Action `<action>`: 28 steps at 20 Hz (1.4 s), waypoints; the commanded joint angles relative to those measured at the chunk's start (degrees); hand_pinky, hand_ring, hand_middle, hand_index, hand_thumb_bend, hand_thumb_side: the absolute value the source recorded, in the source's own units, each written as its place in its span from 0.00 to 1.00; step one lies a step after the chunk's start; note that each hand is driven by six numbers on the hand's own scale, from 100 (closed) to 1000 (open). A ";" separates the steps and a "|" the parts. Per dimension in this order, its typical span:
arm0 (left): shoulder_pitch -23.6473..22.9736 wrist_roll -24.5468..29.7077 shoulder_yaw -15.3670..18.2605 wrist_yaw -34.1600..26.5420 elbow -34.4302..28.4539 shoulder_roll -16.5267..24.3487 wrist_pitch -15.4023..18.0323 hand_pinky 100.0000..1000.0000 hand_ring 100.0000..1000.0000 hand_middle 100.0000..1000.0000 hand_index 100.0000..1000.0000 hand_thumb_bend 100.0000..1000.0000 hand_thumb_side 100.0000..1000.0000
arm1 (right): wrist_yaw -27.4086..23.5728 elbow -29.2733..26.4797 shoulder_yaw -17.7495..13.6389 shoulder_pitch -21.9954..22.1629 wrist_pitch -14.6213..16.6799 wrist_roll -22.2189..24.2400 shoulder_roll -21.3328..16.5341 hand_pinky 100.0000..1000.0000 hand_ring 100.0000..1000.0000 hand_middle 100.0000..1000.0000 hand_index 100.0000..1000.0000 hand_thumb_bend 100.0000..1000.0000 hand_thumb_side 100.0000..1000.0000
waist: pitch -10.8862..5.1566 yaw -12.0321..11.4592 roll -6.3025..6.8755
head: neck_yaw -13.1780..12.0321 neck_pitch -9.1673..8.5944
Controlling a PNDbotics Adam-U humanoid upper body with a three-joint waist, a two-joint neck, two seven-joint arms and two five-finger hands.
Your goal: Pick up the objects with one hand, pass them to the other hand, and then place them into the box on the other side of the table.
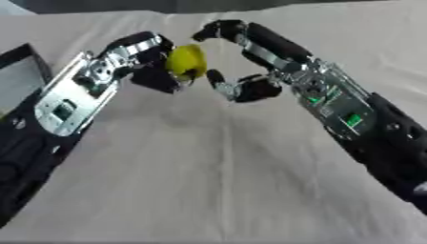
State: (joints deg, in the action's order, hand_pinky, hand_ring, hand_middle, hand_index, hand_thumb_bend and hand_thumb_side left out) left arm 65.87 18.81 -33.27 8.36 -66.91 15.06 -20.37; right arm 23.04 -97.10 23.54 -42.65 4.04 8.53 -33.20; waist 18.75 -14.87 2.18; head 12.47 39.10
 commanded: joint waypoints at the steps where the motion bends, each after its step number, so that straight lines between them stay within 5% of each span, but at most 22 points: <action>1: 0.62 0.09 0.91 -0.07 -0.76 2.04 0.25 0.83 0.55 0.46 0.47 0.00 0.13 | 1.26 -0.37 -0.92 -0.68 -1.27 -1.57 -0.92 0.91 0.95 0.81 0.88 0.00 0.06 | -1.30 0.02 0.02 | -0.12 -0.63; 10: -0.04 0.12 2.40 -1.19 -3.08 5.70 -0.03 0.83 0.55 0.45 0.47 0.00 0.12 | 0.84 -0.26 -1.12 -0.37 -2.78 -2.71 -1.29 0.91 0.95 0.81 0.88 0.00 0.03 | -1.70 -0.08 0.23 | -0.77 -0.60; 11: -0.02 0.06 2.95 -1.43 -3.44 6.15 -0.23 0.83 0.55 0.45 0.47 0.00 0.30 | 0.69 -0.25 -1.11 -0.29 -3.05 -2.83 -1.29 0.91 0.95 0.81 0.87 0.00 0.04 | -1.77 -0.11 0.26 | -0.94 -0.52; 12: -0.06 -0.14 3.57 -1.72 -3.75 6.70 -0.40 0.83 0.55 0.45 0.47 0.00 0.13 | 0.52 -0.29 -1.09 -0.21 -3.25 -2.94 -1.31 0.91 0.95 0.80 0.87 0.00 0.02 | -1.86 -0.10 0.28 | -1.22 -0.47; 28: -7.83 -6.15 11.09 -3.49 -4.78 27.76 2.04 0.81 0.56 0.46 0.47 0.00 0.08 | -4.77 -2.87 -3.08 2.37 -8.16 -6.91 -4.95 0.88 0.90 0.76 0.80 0.00 0.00 | -2.70 1.25 0.71 | -4.57 0.13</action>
State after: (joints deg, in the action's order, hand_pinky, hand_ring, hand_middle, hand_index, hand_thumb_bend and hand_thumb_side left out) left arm 57.27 13.40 -23.70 5.36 -70.90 39.44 -18.53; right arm 18.51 -98.57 21.34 -39.65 -3.76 1.84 -36.48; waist 17.98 -13.62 2.88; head 8.36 39.23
